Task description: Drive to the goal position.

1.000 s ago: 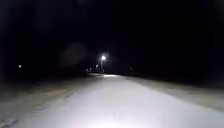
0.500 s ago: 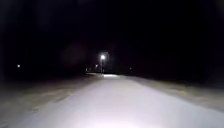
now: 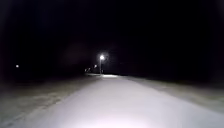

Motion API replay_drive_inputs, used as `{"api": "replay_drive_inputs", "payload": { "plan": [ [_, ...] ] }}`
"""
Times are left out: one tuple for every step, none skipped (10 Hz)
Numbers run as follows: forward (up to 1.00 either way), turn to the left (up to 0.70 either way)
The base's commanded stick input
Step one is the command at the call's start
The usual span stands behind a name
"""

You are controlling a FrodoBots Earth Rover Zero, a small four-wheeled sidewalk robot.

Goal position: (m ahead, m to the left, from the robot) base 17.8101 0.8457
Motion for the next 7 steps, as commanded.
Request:
{"api": "replay_drive_inputs", "payload": {
  "plan": [
    [0.70,0.00],
    [0.70,0.00],
    [0.70,0.00],
    [0.70,0.00],
    [0.70,0.00],
    [0.70,0.00],
    [0.70,0.00]
  ]
}}
